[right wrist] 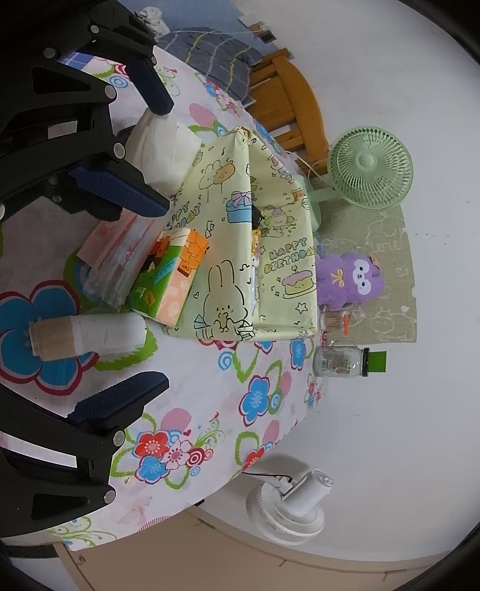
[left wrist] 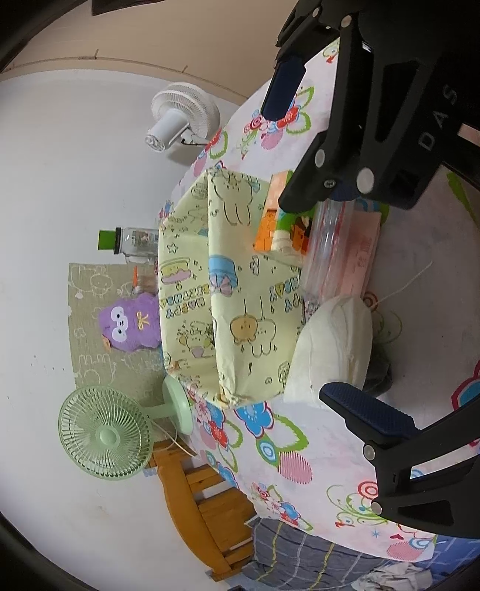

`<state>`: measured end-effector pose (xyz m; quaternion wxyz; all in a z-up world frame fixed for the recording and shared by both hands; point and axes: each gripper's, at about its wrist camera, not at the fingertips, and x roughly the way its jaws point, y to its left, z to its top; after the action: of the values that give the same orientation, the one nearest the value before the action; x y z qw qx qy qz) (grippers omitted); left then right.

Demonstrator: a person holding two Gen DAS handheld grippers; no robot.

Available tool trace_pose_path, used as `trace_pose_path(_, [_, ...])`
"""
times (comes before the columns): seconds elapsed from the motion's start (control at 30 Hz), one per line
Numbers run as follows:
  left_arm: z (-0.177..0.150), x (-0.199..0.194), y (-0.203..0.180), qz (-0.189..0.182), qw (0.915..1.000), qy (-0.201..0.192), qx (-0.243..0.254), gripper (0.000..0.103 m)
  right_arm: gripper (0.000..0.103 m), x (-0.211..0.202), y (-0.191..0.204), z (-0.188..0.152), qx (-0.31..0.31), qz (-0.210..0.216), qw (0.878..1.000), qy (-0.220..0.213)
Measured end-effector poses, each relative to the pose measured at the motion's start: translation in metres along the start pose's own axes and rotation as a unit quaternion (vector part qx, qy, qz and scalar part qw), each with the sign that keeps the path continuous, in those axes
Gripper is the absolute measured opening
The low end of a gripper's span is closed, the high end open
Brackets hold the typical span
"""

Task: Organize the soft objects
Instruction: 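Move left tool to white folded pad while right tool approaches orange-green tissue pack, then grasp white folded pad with left tool while right tool grasps orange-green tissue pack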

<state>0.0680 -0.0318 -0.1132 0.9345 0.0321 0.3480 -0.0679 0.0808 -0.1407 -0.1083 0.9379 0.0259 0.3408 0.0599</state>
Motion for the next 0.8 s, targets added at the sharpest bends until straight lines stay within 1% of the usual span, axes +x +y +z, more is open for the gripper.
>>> trace_pose_path(0.2, [0.001,0.005,0.009,0.010,0.9999,0.003,-0.006,0.099,0.088,0.009,0.004,0.002,0.001,0.006,1.000,0.006])
trace_pose_path(0.53, [0.003,0.025,0.033,0.027,0.9989,0.023,-0.029,0.099,0.088,0.030,0.013,0.007,-0.001,0.012,1.000,0.022])
trace_pose_path(0.8, [0.003,0.040,0.035,0.022,0.9986,0.037,-0.029,0.093,0.088,0.050,0.015,0.009,0.001,0.010,0.999,0.041])
